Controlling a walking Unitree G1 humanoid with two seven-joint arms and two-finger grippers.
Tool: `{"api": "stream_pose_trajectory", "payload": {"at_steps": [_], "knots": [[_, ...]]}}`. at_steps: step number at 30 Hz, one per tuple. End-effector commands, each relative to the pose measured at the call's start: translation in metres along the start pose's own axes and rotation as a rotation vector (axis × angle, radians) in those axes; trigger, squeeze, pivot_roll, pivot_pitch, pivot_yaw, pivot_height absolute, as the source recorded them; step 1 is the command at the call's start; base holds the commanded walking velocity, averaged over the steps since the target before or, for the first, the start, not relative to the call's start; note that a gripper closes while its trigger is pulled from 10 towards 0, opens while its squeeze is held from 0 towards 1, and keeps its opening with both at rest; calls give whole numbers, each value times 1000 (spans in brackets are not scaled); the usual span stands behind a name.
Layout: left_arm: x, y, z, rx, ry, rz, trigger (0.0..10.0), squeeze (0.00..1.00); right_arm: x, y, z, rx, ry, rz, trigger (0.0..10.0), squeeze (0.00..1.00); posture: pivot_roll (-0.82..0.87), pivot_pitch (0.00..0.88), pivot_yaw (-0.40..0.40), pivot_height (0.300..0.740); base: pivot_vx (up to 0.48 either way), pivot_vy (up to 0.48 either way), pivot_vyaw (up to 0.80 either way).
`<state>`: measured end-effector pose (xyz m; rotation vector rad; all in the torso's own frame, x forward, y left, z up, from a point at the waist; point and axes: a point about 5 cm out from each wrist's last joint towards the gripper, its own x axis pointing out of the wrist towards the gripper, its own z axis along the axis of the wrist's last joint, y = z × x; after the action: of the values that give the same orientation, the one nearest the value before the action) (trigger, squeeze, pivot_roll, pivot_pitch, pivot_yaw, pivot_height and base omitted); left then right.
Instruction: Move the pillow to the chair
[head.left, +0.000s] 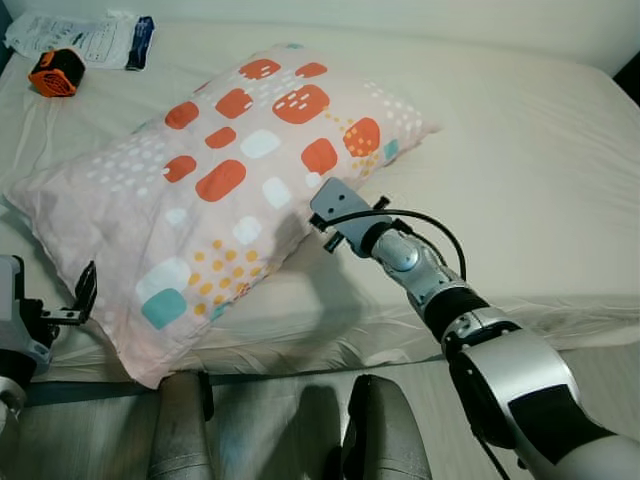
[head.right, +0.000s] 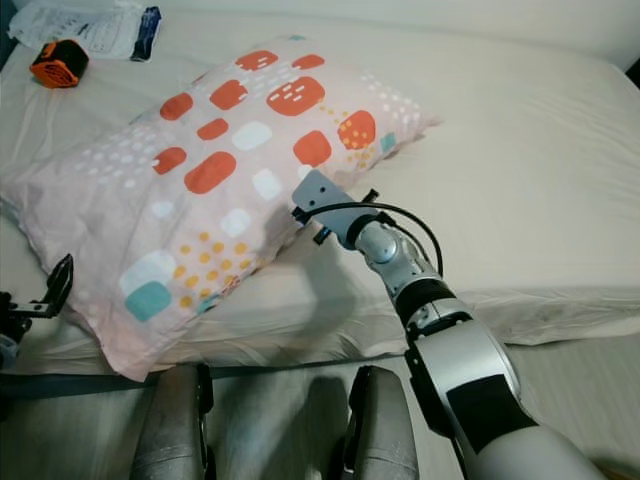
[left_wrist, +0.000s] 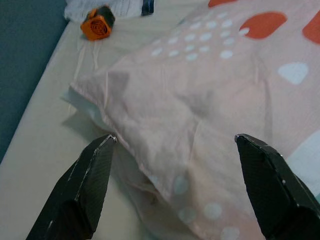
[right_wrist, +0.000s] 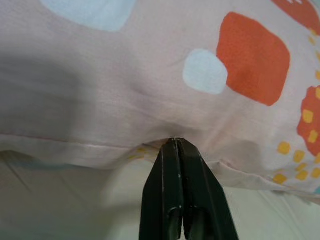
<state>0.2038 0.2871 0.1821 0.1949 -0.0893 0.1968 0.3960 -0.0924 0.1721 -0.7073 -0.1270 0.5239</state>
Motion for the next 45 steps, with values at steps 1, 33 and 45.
{"api": "stream_pose_trajectory", "payload": {"at_steps": [1, 33, 45], "knots": [[-4, 3, 0, 2, 20, 4, 10000, 0, -1, -1, -5, 24, 25, 0, 0, 0, 404, 310, -190, 561, 0, 0, 0], [30, -54, -63, -445, 249, -98, 10000, 0, -47, 35, -59, 605, -87, -194, 10000, 1000, 183, 123, -125, 561, 0, 0, 0], [50, -104, -79, -594, 314, -227, 10000, 0, -84, 56, -105, 966, 20, -350, 10000, 0, 109, 71, -82, 561, 0, 0, 0]]}}
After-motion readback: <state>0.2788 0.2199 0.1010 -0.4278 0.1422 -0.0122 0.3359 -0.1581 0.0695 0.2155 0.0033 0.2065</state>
